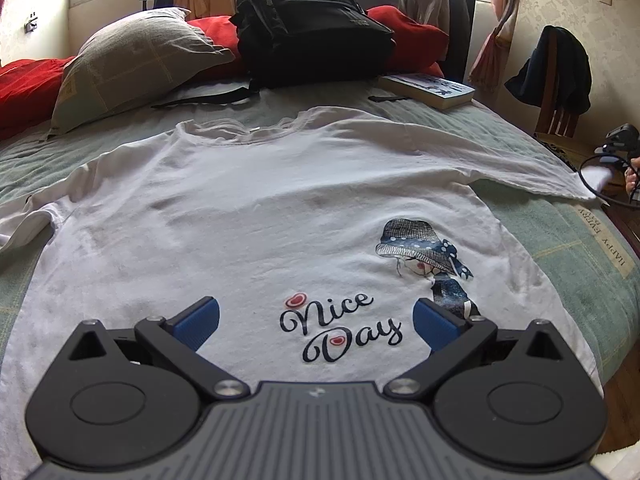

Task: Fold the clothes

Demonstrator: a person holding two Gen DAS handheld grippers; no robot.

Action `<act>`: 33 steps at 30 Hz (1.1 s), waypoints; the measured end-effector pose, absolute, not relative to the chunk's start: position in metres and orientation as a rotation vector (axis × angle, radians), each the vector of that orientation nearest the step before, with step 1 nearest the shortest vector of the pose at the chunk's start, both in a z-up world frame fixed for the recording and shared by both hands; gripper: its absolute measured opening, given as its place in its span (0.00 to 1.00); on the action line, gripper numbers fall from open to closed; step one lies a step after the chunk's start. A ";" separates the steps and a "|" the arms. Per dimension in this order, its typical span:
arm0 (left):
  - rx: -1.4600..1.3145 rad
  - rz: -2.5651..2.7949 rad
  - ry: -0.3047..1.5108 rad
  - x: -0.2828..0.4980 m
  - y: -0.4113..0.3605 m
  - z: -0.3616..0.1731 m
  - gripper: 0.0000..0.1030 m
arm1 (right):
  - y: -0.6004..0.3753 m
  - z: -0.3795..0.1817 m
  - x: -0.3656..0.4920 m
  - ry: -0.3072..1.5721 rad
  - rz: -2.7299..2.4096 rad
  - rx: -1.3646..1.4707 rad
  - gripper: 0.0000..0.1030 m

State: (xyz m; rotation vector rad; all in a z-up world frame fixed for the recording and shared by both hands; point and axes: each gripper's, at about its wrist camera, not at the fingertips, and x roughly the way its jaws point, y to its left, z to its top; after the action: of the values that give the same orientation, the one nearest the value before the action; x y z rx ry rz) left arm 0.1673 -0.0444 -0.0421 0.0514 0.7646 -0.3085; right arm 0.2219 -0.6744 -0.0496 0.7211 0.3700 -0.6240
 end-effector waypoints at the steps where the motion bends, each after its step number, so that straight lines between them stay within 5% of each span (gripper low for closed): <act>1: 0.051 -0.310 0.764 0.168 -0.045 -0.042 0.99 | -0.674 -0.045 0.220 0.358 -0.637 0.709 0.19; 23: 0.071 -0.261 0.768 0.173 -0.032 -0.043 0.99 | -0.378 -0.055 0.416 0.785 0.269 0.120 0.21; 33: 0.048 -0.275 0.790 0.183 -0.025 -0.053 0.99 | -0.302 -0.069 0.380 0.744 0.335 -0.276 0.21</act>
State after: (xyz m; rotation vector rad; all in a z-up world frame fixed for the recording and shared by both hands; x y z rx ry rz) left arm 0.1827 -0.0248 -0.0529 0.0485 0.7901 -0.2753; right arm 0.3800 -0.3020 -0.0695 -0.2757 0.7442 0.3346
